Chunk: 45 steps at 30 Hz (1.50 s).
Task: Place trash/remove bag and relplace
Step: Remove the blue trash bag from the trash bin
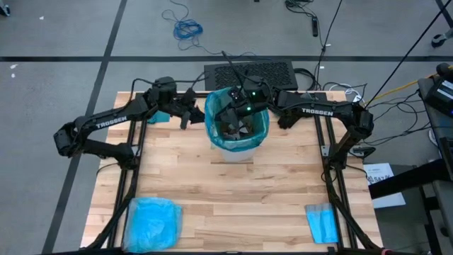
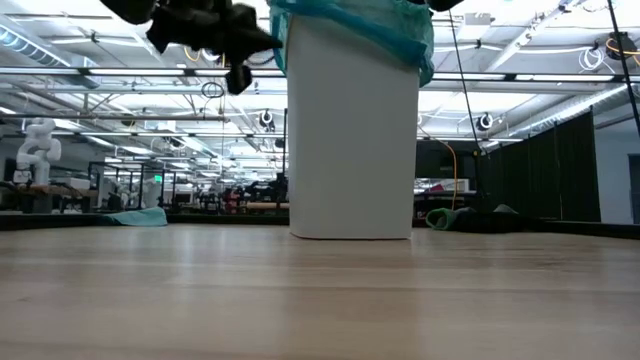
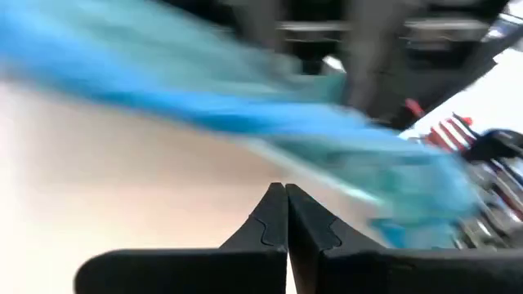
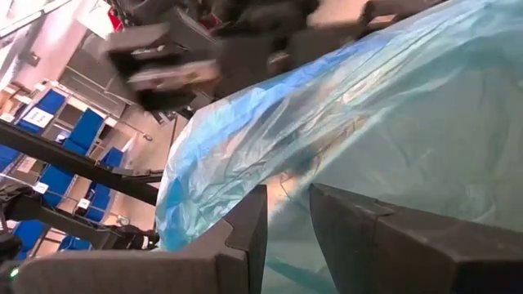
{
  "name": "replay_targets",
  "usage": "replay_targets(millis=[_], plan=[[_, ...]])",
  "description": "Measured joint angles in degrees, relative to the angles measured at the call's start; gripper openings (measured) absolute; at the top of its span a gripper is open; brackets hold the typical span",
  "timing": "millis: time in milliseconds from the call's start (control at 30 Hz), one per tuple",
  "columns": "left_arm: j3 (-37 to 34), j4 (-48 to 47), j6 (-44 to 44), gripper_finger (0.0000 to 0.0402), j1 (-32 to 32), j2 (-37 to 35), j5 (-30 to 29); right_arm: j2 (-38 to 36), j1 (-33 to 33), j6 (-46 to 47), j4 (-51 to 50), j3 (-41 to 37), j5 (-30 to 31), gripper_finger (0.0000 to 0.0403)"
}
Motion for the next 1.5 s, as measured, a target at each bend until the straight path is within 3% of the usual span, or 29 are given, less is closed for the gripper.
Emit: replay_targets(millis=[167, 267, 500, 700, 1000, 1133, 1500], plan=[[0.0, -7.3, 0.6, 0.0, 7.6, -0.3, -4.7, 0.0, 0.0, 1.0, -1.6, 0.0, -0.1, 0.0086], [0.0, -4.2, -4.1, 0.0, 12.8, -0.2, -4.2, 0.0, 0.1, -0.4, -5.4, 0.0, -0.1, 0.0086], [0.0, 16.2, -21.1, 0.0005, 22.5, 2.5, 12.7, 0.0, 0.9, -4.1, -7.0, 0.0, -0.2, 0.0098], [0.0, 25.5, -31.5, 0.0068, 21.9, 7.2, 19.2, -0.9, 0.6, -5.6, -9.0, -0.1, -0.4, 0.0126], [0.0, 27.0, -31.5, 0.0175, 18.6, 10.6, 20.7, -3.5, -0.9, -4.5, -9.2, -0.2, 0.1, 0.0169], [0.0, 26.9, -30.5, 0.0183, 18.6, 10.6, 19.1, -3.9, -0.9, -3.3, -9.2, -0.2, 0.1, 0.0173], [0.0, 26.8, -30.0, 0.016, 16.7, 12.0, 17.6, -7.2, -2.9, -3.6, -12.9, -0.2, 0.6, 0.0159]])
